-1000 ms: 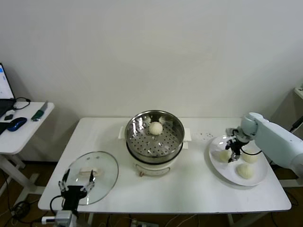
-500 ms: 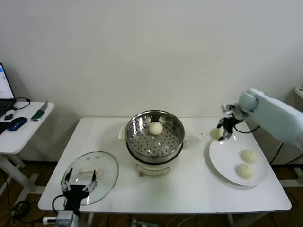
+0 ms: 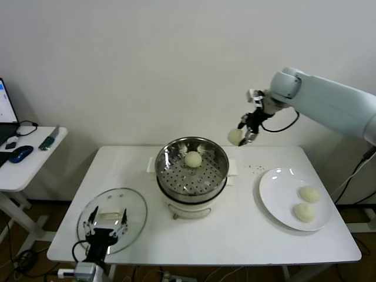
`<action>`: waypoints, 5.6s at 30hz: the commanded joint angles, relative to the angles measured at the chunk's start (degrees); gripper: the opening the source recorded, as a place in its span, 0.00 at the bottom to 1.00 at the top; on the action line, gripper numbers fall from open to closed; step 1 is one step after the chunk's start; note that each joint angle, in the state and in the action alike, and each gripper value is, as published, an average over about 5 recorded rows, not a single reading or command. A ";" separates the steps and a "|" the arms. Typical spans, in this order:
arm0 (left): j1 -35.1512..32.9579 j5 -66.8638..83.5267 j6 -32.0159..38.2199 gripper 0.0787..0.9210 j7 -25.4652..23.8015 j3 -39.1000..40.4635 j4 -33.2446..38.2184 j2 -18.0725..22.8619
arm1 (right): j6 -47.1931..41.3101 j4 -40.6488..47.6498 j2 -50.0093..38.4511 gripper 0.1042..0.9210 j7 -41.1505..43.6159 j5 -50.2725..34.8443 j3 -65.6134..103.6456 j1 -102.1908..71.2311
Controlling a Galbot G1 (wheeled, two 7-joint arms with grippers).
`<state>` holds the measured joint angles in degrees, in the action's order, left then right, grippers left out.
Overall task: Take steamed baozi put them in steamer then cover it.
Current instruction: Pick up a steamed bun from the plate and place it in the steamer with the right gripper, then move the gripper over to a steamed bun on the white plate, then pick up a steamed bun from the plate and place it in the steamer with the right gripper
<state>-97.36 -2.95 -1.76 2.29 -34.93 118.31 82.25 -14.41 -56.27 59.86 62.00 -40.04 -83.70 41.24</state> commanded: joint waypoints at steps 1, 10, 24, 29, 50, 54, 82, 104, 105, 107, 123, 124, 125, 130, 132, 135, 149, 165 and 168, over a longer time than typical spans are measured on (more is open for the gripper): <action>-0.26 3.31 0.35 0.88 -0.28 0.35 1.09 -0.62 | -4.17 -3.29 13.72 0.71 -4.52 -10.37 -4.90 2.11; 0.09 4.23 0.24 0.88 -0.31 0.12 2.04 -1.62 | -4.55 1.49 20.80 0.70 -5.56 -9.96 -4.72 -4.89; 0.77 4.06 0.28 0.88 -0.34 0.04 1.19 -3.85 | -3.40 5.31 23.46 0.70 -5.05 -5.52 -5.46 -11.22; 0.68 3.93 0.55 0.88 -0.22 0.25 0.67 -3.87 | -2.76 7.11 24.07 0.70 -4.88 -4.58 -5.11 -11.70; 0.43 3.96 0.82 0.88 0.07 0.11 -0.07 -3.79 | 0.19 -2.65 12.20 0.88 0.95 -3.06 -7.59 1.86; 0.24 4.00 0.87 0.88 0.09 0.15 -0.13 -3.91 | 1.39 -7.89 4.44 0.88 2.14 -0.65 -9.06 6.36; -0.88 -0.03 -0.84 0.88 0.59 0.30 0.66 -2.41 | 9.51 -12.78 -35.39 0.88 3.68 38.70 21.24 -32.16; -1.72 -2.17 -0.92 0.88 0.85 0.28 0.16 -1.02 | 13.59 -2.15 -26.27 0.88 4.38 46.93 31.17 -41.06; -1.74 -2.18 -0.91 0.88 0.86 0.25 0.10 -0.99 | 13.64 -1.90 -25.80 0.88 4.43 47.02 31.07 -41.04; -1.83 -2.22 -0.87 0.88 0.89 0.22 -0.01 -0.89 | 13.69 -1.55 -25.11 0.88 4.52 47.10 30.86 -41.04; -2.06 -2.52 -0.80 0.88 1.02 0.04 -0.09 -0.73 | 15.21 0.44 -22.51 0.82 7.32 48.21 30.75 -40.85; -2.10 -2.64 -0.76 0.88 1.06 0.04 -0.05 -0.69 | 15.23 0.38 -22.56 0.80 7.50 48.19 30.71 -40.83; -2.15 -2.75 -0.73 0.88 1.07 0.04 0.01 -0.66 | 15.32 0.36 -22.59 0.78 7.69 48.18 30.73 -40.83; -2.47 -2.89 -0.59 0.88 1.13 0.03 0.13 -0.60 | 16.15 0.36 -22.86 0.70 8.58 47.99 30.97 -40.16; -2.58 -2.89 -0.57 0.88 1.14 0.03 0.18 -0.62 | 16.95 0.42 -22.86 0.68 8.88 47.82 30.82 -38.91; -2.67 -2.88 -0.59 0.88 1.15 0.10 0.32 -0.68 | 19.31 0.46 -22.38 0.66 9.88 47.07 29.03 -34.57; -2.95 -3.11 -0.65 0.88 1.08 0.97 0.67 -0.61 | 38.63 -1.79 -5.64 0.66 13.97 45.40 9.82 -1.36; -4.94 -2.90 -0.36 0.88 1.06 1.32 0.59 -0.20 | 49.18 -7.91 16.08 0.68 13.33 46.11 10.36 0.86; -5.23 -2.30 -0.33 0.88 1.09 0.89 0.84 -0.31 | 49.04 -8.43 18.07 0.68 13.35 45.83 9.79 -1.43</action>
<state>-102.18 -5.65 -2.16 3.40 -33.83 119.05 81.98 28.91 -61.58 64.84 75.06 6.17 -71.48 38.27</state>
